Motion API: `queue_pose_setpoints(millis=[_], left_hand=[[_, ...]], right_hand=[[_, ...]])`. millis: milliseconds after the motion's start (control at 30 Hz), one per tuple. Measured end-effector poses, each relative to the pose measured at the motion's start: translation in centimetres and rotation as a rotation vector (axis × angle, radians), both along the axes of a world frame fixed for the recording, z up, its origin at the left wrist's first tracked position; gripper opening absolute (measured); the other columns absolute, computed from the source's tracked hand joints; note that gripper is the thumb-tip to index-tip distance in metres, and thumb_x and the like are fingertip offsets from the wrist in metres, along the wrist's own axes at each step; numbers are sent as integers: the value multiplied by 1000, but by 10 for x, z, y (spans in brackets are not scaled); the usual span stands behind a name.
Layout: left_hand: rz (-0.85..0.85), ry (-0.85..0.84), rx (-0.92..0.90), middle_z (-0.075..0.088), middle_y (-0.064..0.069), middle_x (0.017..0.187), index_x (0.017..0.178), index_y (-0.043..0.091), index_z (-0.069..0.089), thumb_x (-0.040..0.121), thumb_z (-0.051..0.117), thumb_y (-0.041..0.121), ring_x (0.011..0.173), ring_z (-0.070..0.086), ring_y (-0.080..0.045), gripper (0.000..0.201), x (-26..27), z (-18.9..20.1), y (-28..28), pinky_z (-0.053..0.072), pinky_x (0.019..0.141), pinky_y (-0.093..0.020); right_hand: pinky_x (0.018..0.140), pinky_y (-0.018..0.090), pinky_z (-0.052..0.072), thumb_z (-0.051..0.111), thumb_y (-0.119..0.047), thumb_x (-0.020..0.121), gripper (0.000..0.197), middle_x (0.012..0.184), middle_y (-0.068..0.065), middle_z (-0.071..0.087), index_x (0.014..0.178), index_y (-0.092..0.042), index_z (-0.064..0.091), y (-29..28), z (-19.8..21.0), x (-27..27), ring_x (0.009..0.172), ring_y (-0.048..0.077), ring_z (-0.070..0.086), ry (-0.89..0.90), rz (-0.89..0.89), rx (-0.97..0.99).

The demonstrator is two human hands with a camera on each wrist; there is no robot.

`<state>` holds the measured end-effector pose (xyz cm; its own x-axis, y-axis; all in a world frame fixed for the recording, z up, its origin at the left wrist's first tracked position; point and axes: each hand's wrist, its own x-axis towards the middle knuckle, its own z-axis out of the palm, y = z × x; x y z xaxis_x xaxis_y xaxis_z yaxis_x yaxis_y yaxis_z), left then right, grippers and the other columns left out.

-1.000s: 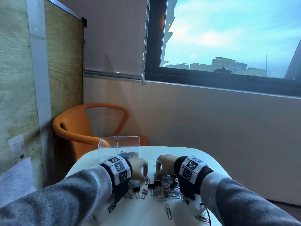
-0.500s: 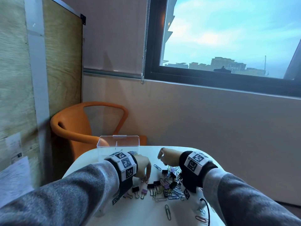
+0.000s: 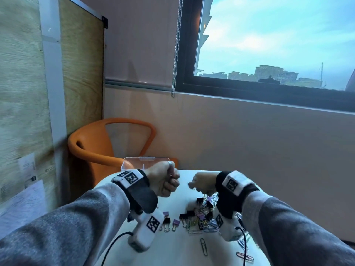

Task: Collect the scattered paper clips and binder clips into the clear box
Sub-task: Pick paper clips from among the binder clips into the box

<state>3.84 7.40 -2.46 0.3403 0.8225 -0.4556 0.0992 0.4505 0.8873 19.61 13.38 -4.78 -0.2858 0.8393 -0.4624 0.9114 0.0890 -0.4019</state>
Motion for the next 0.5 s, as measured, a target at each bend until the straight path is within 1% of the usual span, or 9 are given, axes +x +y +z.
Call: queue_pose_setpoints(millis=[67, 133, 167, 233, 300, 367, 400, 467, 500], left_hand=[[55, -225, 10, 29, 2, 45, 52, 17, 31, 61, 29, 14, 35, 20, -9, 11, -2, 1, -3, 16, 42, -9], [108, -325, 28, 27, 2, 42, 50, 17, 32, 66, 29, 16, 31, 20, -10, 17, 0, -1, -5, 15, 43, -9], [130, -334, 25, 26, 2, 42, 50, 17, 31, 70, 30, 19, 30, 20, -9, 20, 2, -3, -8, 15, 43, -9], [138, -289, 4, 27, 4, 40, 53, 19, 32, 73, 35, 23, 28, 20, -8, 21, 6, -6, -10, 15, 41, -7], [75, -144, -19, 29, 7, 40, 61, 18, 38, 79, 36, 15, 28, 22, -6, 19, 10, -10, -12, 16, 37, -6], [-32, 177, 45, 35, 7, 42, 79, 11, 55, 91, 31, 9, 33, 27, -7, 27, 16, -13, -19, 20, 35, -14], [-101, 384, 133, 45, 4, 48, 93, 7, 62, 95, 34, 10, 38, 37, -10, 28, 20, -14, -24, 29, 36, -21], [-252, 763, 347, 70, -8, 84, 112, 5, 65, 94, 50, 22, 67, 61, -18, 29, 28, -18, -33, 48, 57, -31], [-319, 899, 433, 71, -9, 100, 112, 8, 66, 90, 56, 30, 77, 62, -17, 33, 30, -22, -35, 50, 65, -29]], right_hand=[[42, 20, 18, 37, -20, 88, 26, 51, -4, 31, 63, -20, 34, -7, 8, 11, 43, 11, 23, 478, -191, -190], [42, 20, 15, 33, -17, 86, 25, 53, -4, 29, 61, -20, 36, -17, 16, 26, 45, 10, 20, 886, -276, -367], [42, 20, 16, 32, -17, 84, 25, 55, -2, 29, 61, -20, 39, -23, 19, 33, 47, 11, 18, 1022, -279, -427], [43, 20, 15, 32, -19, 83, 24, 57, -1, 31, 63, -19, 45, -34, 19, 44, 53, 12, 13, 1140, -280, -466], [44, 20, 15, 36, -25, 89, 28, 58, 0, 33, 63, -19, 44, -42, 15, 49, 55, 13, 11, 1113, -311, -432], [41, 18, 21, 39, -30, 96, 34, 58, -1, 38, 65, -19, 45, -51, 9, 48, 49, 10, 20, 936, -285, -325], [41, 16, 25, 40, -29, 98, 32, 59, -4, 42, 68, -20, 48, -56, 8, 45, 47, 8, 27, 768, -201, -229], [48, 12, 34, 41, -22, 98, 23, 66, -10, 46, 82, -20, 57, -66, 7, 38, 51, 0, 41, 316, 53, 31], [53, 9, 38, 41, -19, 98, 21, 72, -13, 50, 94, -18, 61, -70, 8, 35, 56, -3, 48, 148, 180, 143]])
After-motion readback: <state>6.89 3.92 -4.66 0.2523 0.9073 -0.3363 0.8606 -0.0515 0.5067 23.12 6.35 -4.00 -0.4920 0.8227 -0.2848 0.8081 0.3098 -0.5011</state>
